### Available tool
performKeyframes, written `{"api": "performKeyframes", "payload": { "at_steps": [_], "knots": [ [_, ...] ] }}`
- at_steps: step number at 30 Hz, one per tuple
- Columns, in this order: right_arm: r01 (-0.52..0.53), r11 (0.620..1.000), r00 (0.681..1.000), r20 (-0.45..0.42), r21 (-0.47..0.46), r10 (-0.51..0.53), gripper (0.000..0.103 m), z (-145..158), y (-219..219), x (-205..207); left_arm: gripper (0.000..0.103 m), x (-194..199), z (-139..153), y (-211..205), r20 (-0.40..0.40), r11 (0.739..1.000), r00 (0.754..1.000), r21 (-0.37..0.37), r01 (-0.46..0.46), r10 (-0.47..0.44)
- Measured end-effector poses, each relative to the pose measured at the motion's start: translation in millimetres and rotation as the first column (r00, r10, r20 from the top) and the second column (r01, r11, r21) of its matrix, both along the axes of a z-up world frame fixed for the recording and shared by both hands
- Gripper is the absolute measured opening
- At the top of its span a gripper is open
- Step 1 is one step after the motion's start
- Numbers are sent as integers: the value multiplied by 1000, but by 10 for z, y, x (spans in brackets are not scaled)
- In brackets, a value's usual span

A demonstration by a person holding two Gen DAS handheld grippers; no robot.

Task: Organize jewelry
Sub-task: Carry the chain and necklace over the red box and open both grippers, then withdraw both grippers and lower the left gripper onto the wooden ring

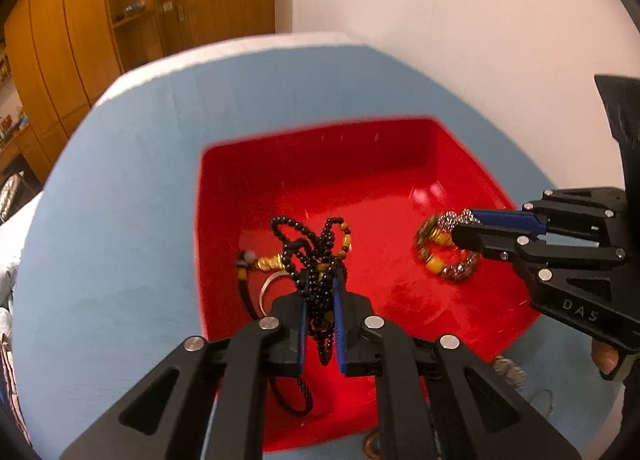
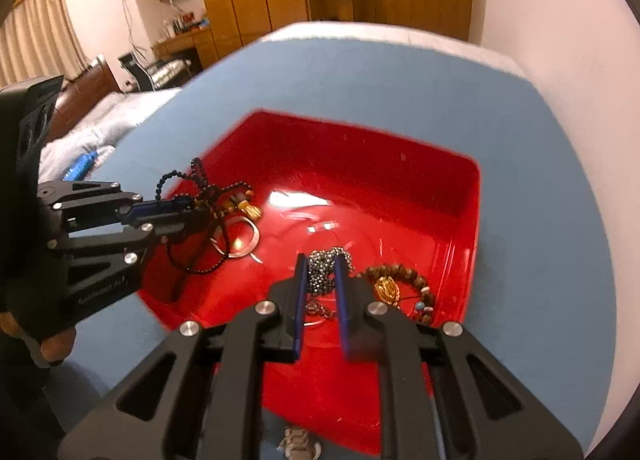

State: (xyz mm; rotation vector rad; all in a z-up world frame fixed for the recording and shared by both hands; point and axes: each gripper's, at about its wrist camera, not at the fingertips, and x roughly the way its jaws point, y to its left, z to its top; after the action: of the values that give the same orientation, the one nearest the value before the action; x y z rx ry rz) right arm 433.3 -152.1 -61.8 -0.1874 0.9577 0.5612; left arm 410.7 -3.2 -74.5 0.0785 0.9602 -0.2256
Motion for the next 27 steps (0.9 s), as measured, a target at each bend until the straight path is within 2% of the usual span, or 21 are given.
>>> {"api": "performKeyframes", "payload": {
  "at_steps": [5, 6, 7, 9, 12, 13, 15, 17, 19, 21, 24, 27],
  "knots": [
    [11, 999, 1000, -20, -48, -12, 16, -167, 19, 54, 14, 94, -218, -16, -40, 1000, 999, 10, -1, 2],
    [13, 999, 1000, -20, -44, -14, 20, -163, 18, 55, 15, 93, -225, -17, -35, 1000, 999, 15, -3, 3],
    [18, 999, 1000, -14, -42, -18, 23, -151, 7, 47, 20, 95, -227, -22, -35, 1000, 999, 17, -1, 2],
    [22, 999, 1000, -6, -37, -22, 24, -128, -14, 18, 30, 83, -201, -39, -22, 1000, 1000, 28, -3, 3],
    [30, 999, 999, 12, -16, -30, 24, -26, -94, -88, 35, -9, -103, -78, 6, 999, 1000, 32, 4, -4],
    [30, 1000, 999, 27, -6, -29, 24, 44, -127, -166, 38, -53, -48, -74, 21, 999, 1000, 33, 6, -7],
    [33, 999, 998, 57, 10, -34, 25, 162, -207, -337, 52, -223, 123, -65, 61, 999, 998, 33, 16, -18],
    [32, 999, 994, 100, 38, -35, 31, 325, -314, -567, 60, -473, 263, -32, 105, 999, 994, 31, 25, -28],
    [35, 997, 989, 144, 71, -45, 38, 481, -424, -856, 62, -688, 333, 8, 133, 999, 990, 34, 31, -35],
    [41, 995, 984, 168, 95, -57, 40, 543, -557, -1165, 62, -937, 355, 71, 148, 999, 988, 26, 44, -47],
    [52, 992, 981, 181, 111, -72, 48, 517, -690, -1532, 65, -1246, 273, 102, 155, 998, 986, 37, 53, -58],
    [74, 992, 982, 165, 106, -91, 53, 339, -790, -1863, 68, -1487, 72, 115, 137, 997, 988, 48, 65, -71]
  ]
}}
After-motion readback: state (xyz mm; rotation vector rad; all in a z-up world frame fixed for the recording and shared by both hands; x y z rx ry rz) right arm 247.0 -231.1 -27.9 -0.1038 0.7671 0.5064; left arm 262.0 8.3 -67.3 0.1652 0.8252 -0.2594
